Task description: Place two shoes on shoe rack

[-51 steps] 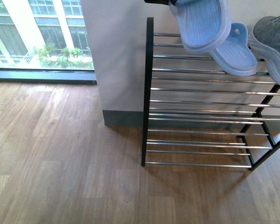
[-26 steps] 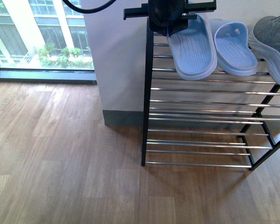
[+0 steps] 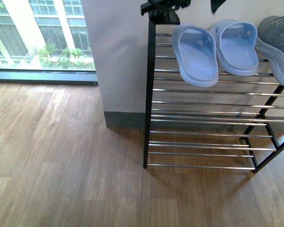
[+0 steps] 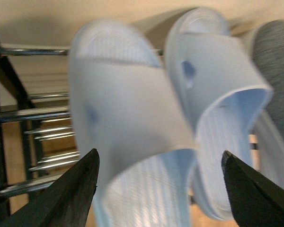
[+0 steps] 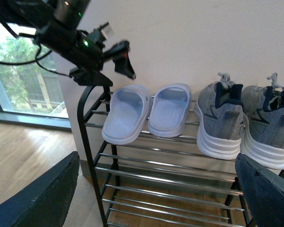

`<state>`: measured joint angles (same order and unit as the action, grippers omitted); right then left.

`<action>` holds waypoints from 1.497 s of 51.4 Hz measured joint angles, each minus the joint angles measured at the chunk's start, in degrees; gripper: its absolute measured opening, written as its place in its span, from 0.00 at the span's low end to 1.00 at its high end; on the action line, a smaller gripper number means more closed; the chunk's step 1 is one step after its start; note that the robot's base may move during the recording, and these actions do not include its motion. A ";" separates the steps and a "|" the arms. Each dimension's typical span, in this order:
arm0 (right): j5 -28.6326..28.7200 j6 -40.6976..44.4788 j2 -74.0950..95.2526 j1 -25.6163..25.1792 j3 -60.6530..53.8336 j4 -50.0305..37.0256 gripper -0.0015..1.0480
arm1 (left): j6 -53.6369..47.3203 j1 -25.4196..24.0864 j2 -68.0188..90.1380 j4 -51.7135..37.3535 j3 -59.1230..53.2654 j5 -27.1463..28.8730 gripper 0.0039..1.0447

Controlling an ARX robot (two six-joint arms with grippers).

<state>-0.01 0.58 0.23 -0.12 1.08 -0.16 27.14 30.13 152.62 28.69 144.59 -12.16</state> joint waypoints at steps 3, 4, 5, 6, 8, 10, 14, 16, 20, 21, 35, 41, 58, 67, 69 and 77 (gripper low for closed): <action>-0.02 0.00 0.00 0.00 0.00 0.00 0.91 | 1.75 -0.57 -5.64 -4.48 -7.30 -3.52 0.87; -0.02 0.00 0.00 0.00 0.00 0.00 0.91 | 2.47 -0.83 -7.80 -6.03 -9.81 -4.70 0.90; -0.02 0.00 0.00 0.00 0.00 0.00 0.91 | 3.26 -1.07 -9.44 -7.13 -11.65 -5.33 0.93; -0.02 0.00 0.00 0.00 0.00 0.00 0.91 | 3.85 -1.20 -11.04 -8.22 -13.40 -5.92 0.93; -0.02 0.00 0.00 0.00 0.00 0.00 0.91 | 4.76 -1.73 -15.15 -11.04 -17.84 -7.08 0.91; -0.02 0.00 0.00 0.00 0.00 0.00 0.91 | 5.49 -2.56 -19.78 -12.87 -22.75 -6.80 0.91; -0.02 0.00 0.00 0.00 0.00 0.00 0.91 | 3.87 -4.61 -27.78 -14.75 -32.85 -1.07 0.91; 0.00 0.00 0.00 0.00 0.02 0.00 0.91 | 1.36 -5.99 -31.26 -15.45 -38.29 3.41 0.91; 0.00 0.00 0.00 0.00 0.00 0.00 0.91 | -3.96 -8.35 -36.09 -18.71 -46.66 11.89 0.91; 0.00 0.00 0.00 0.00 0.00 0.00 0.91 | -5.57 -9.20 -37.51 -19.21 -48.87 13.55 0.91; -0.02 0.00 0.00 0.00 0.00 0.00 0.91 | -23.21 -20.98 -59.21 -60.08 -84.89 22.62 0.69; 0.02 0.00 0.00 0.00 0.00 0.00 0.91 | -25.05 -22.18 -65.53 -71.95 -97.46 21.05 0.51; 0.00 0.00 0.00 0.00 0.00 0.00 0.91 | -26.45 -25.29 -78.73 -79.76 -121.74 17.38 0.01; -0.02 0.00 0.00 0.00 0.00 0.00 0.91 | -26.49 -26.21 -84.83 -80.00 -128.72 15.76 0.01; 0.00 0.00 0.00 0.00 0.00 0.00 0.91 | -26.49 -27.15 -86.27 -79.97 -129.96 14.60 0.01; -0.02 0.00 0.00 0.00 0.00 0.00 0.91 | -26.53 -29.83 -91.01 -78.79 -133.50 12.55 0.01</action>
<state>-0.03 0.58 0.23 -0.12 1.08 -0.16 0.60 0.30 61.60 -50.11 11.09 0.38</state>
